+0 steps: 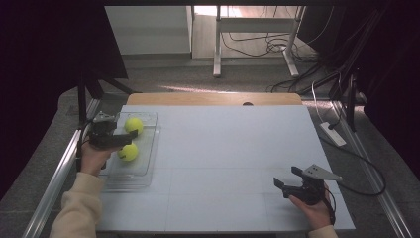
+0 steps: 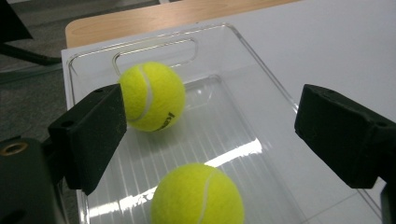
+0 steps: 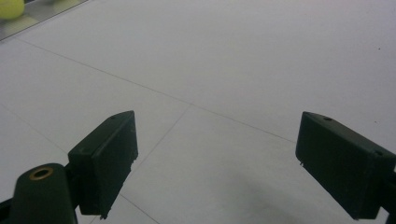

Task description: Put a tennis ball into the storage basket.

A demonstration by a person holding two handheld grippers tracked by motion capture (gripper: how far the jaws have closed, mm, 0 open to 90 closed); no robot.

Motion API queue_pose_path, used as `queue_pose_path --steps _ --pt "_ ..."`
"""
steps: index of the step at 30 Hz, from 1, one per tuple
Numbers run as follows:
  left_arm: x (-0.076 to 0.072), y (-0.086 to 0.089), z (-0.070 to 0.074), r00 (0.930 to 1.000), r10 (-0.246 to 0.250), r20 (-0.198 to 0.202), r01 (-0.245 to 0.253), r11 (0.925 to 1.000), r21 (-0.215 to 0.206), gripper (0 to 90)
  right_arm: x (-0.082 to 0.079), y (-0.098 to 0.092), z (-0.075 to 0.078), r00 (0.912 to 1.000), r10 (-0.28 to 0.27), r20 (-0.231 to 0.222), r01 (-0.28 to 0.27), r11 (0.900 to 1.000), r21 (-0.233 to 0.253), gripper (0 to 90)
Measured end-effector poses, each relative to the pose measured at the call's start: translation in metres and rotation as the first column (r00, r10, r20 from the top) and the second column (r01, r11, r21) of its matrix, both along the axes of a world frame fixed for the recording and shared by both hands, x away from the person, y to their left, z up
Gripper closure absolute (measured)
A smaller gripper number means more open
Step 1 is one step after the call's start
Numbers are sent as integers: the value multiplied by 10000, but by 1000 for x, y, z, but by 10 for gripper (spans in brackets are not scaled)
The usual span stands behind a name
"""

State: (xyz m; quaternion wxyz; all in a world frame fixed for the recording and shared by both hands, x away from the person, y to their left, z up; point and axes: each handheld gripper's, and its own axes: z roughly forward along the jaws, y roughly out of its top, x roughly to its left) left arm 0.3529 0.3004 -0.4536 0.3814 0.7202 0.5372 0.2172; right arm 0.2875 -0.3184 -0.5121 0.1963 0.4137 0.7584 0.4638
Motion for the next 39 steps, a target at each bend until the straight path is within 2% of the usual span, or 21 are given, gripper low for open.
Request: queue_pose_path --steps 6,14,22,28,31,34,39 --pt "-10 -4 2 9989 -349 314 361 9986 -383 103 2 0 0 10000 -1 -28 1 10000 90 132" --pt "-23 -9 3 9947 -638 803 676 9967 -453 108 4 -2 0 10000 -18 -19 19 9998 188 132" --pt "-37 -15 2 9897 -966 1061 1027 9933 -538 106 8 1 2 10000 70 49 -71 9997 230 132" --pt "-46 -20 0 9849 -1274 1174 1356 9887 -640 104 8 2 3 9999 93 69 -94 9997 225 132" --pt "-51 -24 -1 9808 -1504 1240 1606 9841 -761 104 7 3 4 9999 87 91 -89 9996 251 132" --pt "-56 -28 -3 9780 -1655 1268 1751 9822 -686 103 6 3 5 9999 77 126 -79 9997 216 132" --pt "-65 -37 -9 9686 -2076 1370 2182 9735 -679 103 6 4 6 9999 86 148 -89 9997 219 132"
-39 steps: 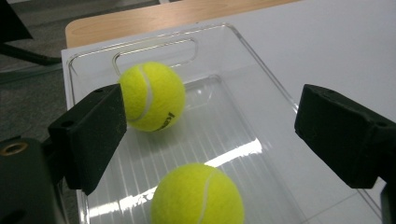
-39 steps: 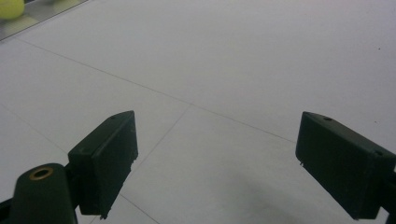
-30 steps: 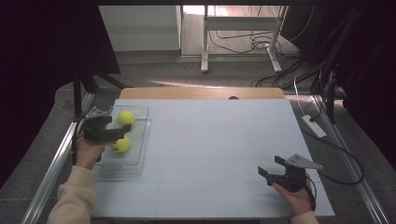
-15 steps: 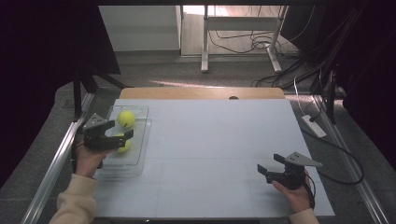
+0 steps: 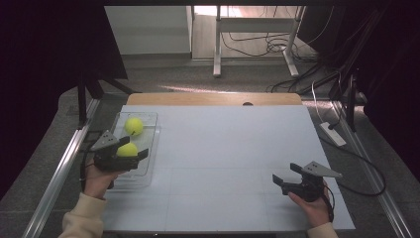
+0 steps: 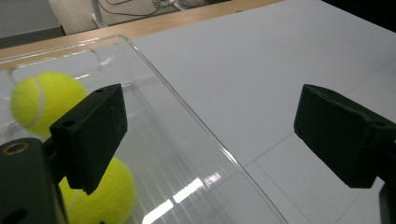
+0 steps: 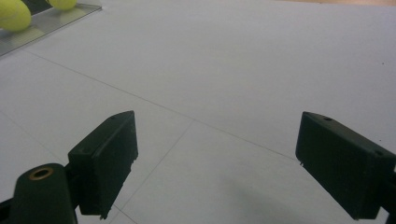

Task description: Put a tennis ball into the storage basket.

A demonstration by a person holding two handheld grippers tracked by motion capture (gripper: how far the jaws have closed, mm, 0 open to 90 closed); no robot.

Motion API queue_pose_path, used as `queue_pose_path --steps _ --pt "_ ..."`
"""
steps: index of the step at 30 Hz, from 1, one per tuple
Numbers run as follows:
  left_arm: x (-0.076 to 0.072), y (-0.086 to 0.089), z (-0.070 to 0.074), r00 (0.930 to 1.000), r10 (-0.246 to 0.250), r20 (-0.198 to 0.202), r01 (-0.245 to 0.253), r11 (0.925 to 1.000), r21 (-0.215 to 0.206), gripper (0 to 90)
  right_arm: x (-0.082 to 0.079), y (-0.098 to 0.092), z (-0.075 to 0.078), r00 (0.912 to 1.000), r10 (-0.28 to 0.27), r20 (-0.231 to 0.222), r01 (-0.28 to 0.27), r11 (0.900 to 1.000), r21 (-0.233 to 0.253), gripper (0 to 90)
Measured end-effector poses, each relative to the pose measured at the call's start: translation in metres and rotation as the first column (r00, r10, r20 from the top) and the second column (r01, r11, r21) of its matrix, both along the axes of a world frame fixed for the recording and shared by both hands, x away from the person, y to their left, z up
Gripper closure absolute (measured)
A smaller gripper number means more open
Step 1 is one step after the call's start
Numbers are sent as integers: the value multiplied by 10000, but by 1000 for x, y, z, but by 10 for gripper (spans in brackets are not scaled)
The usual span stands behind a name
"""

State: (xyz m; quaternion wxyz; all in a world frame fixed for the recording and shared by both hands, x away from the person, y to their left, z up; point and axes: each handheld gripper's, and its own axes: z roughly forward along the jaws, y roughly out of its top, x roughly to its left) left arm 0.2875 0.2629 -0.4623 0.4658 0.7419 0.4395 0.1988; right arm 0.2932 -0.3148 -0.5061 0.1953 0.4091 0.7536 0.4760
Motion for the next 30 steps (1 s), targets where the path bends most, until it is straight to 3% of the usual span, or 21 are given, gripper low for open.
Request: queue_pose_path --steps 16,30 --pt "-26 -26 -18 9939 -1086 184 1087 9941 -33 95 0 0 3 10000 -11 47 11 10000 22 131" --pt "-39 -43 -34 9895 -1447 32 1447 9895 -28 92 1 -3 5 9999 -41 111 40 10000 36 131"
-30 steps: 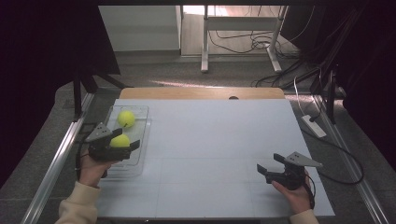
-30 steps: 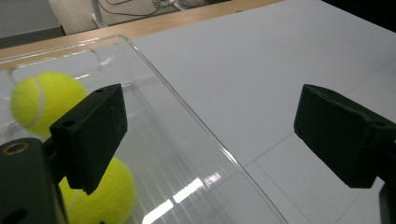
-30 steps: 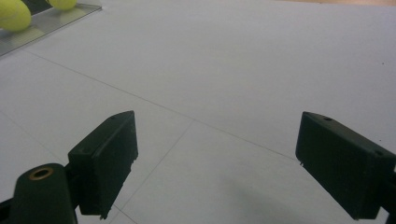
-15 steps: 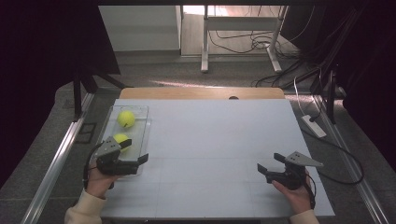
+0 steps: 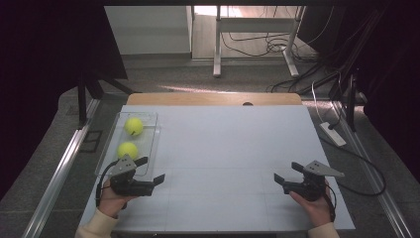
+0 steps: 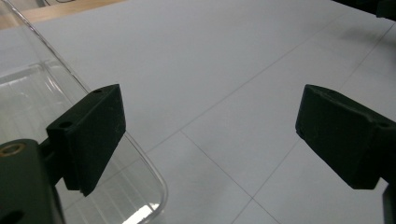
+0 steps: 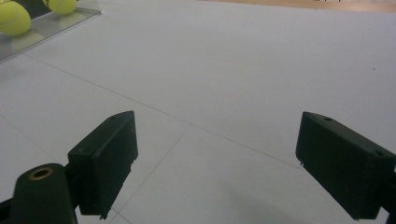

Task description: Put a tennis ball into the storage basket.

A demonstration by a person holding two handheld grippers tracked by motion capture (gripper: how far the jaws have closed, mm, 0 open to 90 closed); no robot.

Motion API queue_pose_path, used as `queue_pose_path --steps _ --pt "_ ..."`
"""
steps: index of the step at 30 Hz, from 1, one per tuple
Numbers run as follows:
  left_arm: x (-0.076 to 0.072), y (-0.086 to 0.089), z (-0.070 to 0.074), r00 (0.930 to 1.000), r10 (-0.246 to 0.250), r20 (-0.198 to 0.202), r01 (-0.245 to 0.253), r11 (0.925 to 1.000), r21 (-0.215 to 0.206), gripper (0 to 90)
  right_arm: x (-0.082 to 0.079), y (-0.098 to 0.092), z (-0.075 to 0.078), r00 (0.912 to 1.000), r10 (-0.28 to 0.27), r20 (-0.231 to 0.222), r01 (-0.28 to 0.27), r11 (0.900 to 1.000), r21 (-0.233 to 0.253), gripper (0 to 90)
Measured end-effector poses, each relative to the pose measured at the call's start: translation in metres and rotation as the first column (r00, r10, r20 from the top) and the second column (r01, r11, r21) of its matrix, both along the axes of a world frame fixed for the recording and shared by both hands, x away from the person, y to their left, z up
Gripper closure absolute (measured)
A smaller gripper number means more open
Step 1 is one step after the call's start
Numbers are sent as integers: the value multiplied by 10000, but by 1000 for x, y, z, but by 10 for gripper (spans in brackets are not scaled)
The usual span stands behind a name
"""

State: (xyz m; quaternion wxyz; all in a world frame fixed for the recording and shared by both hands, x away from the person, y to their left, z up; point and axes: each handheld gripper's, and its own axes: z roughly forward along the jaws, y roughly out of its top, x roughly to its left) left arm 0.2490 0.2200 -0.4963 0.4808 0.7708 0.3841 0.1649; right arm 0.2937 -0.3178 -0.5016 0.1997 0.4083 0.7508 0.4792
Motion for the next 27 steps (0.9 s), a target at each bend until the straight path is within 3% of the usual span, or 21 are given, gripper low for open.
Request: queue_pose_path --steps 10,27 --pt "-4 -5 -2 9998 -54 206 51 9999 157 92 0 0 2 10000 15 67 -15 10000 50 131" --pt "-4 -4 -1 9995 -66 317 65 10000 17 92 0 0 3 10000 35 86 -35 10000 67 131"
